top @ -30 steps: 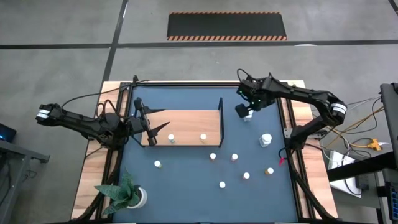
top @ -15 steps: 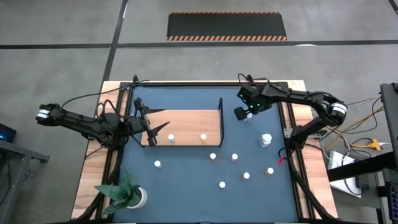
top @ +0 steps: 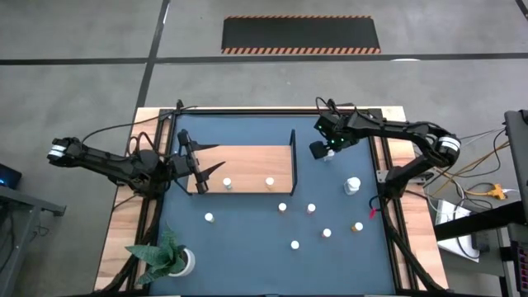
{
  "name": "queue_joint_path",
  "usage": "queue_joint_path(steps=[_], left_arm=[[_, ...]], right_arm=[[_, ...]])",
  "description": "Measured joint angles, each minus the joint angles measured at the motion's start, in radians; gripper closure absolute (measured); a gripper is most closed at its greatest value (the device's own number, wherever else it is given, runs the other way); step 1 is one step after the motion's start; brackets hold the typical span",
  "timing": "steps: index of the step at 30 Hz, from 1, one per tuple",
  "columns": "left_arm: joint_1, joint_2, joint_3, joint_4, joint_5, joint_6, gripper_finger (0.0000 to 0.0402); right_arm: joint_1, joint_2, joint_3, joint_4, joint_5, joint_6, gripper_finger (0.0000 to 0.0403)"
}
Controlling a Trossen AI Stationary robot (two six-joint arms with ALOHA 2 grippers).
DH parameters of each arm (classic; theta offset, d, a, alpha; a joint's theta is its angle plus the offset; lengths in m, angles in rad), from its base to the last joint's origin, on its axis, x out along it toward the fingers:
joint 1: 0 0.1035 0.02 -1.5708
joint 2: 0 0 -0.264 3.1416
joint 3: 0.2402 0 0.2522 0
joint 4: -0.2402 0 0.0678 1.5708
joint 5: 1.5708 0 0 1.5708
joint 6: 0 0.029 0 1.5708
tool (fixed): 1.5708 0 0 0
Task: Pick and place medicine bottles onto shelf by color
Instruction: Put the top white pill bottle on the shelf
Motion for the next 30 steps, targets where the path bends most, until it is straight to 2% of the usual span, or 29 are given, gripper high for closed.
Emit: queue_joint_path(steps=[12, 22, 30], left_arm=[[0.0, 0.0, 0.0, 0.0, 0.0, 0.0, 0.0175], [0.0, 0.0, 0.0, 0.0, 0.0, 0.0, 0.0175], [0.0, 0.0, 0.0, 0.002, 0.0, 0.0, 0.0175]], right_arm=[[0.0, 0.0, 0.0, -0.004, 0.003, 0.008, 0.0231], [0.0, -0.039, 0.014, -0.041, 0.0, -0.015, 0.0222], [0.01, -0.097, 0.185, -0.169, 0.018, -0.066, 0.0228]])
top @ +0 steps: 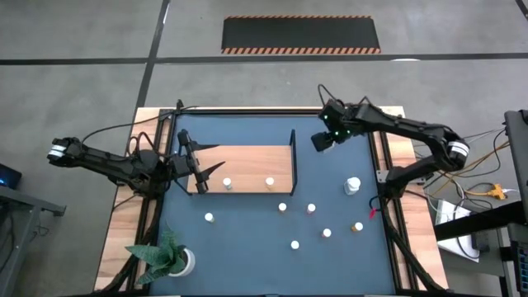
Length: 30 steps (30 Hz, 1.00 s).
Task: Pick and place medicine bottles onto shelf by color
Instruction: Put the top white pill bottle on the shelf
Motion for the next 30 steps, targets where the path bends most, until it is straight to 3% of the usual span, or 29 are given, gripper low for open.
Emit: queue_joint_path(steps=[7, 17, 24, 30], left_arm=[[0.0, 0.001, 0.0, 0.003, 0.0, 0.0, 0.0175], [0.0, 0.002, 0.0, 0.015, 0.0, 0.005, 0.0175], [0.0, 0.002, 0.0, 0.015, 0.0, 0.005, 0.0175], [0.0, 0.002, 0.0, 0.015, 0.0, 0.004, 0.0175]], right_arm=[[0.057, -0.002, 0.247, -0.196, 0.088, -0.049, 0.0229], [0.246, 0.026, 0.513, -0.28, 0.088, -0.087, 0.0229], [0.378, 0.144, 0.701, -0.279, 0.088, -0.144, 0.0229], [0.421, 0.292, 0.881, -0.288, 0.061, -0.252, 0.0229]])
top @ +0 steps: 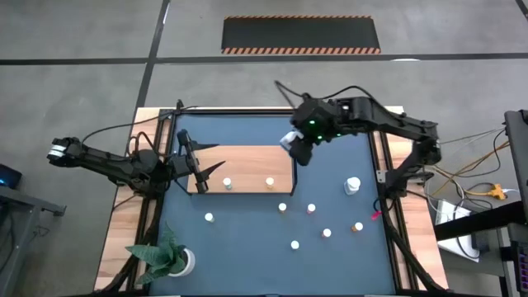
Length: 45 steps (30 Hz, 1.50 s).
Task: Pick and place medicine bottles onto shelf by color
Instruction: Put the top white pill bottle on the shelf
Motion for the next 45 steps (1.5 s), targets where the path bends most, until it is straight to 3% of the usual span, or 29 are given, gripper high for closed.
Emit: queue_joint_path(steps=[8, 20, 26, 45], left_arm=[[0.0, 0.0, 0.0, 0.0, 0.0, 0.0, 0.0175], [0.0, 0.0, 0.0, 0.0, 0.0, -0.001, 0.0175], [0.0, 0.0, 0.0, -0.001, 0.0, -0.001, 0.0175], [0.0, 0.0, 0.0, -0.001, 0.0, -0.001, 0.0175]], right_arm=[[0.001, 0.197, 0.187, -0.008, -0.12, -0.164, 0.0229], [0.001, 0.42, 0.324, -0.005, -0.221, -0.345, 0.0229], [0.0, 0.5, 0.338, 0.018, -0.271, -0.409, 0.0229], [0.025, 0.633, 0.338, 0.086, -0.272, -0.552, 0.0229]])
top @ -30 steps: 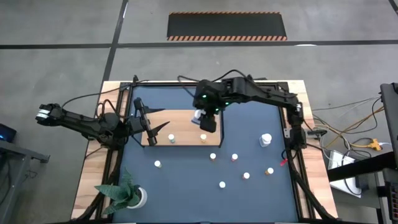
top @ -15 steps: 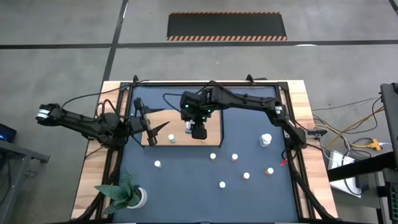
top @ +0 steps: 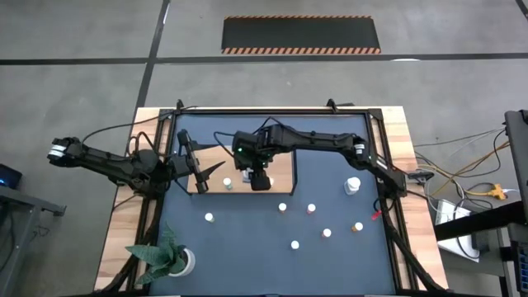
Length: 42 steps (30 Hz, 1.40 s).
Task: Pick and place medicine bottles onto shelf by color
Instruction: Put the top white pill bottle on the shelf
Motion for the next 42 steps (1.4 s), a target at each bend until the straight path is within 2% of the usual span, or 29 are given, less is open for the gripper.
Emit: queue_joint_path(steps=[22, 36, 42], left_arm=[[0.0, -0.001, 0.0, 0.0, 0.0, 0.0, 0.0175], [0.0, -0.001, 0.0, 0.0, 0.0, 0.0, 0.0175], [0.0, -0.002, 0.0, 0.0, 0.0, 0.0, 0.0175]], right_arm=[[0.033, 0.04, 0.0, 0.027, 0.011, 0.104, 0.0229], [0.036, 0.066, -0.003, 0.022, 0.055, 0.083, 0.0229], [0.04, 0.066, -0.003, 0.023, 0.055, 0.05, 0.0198]])
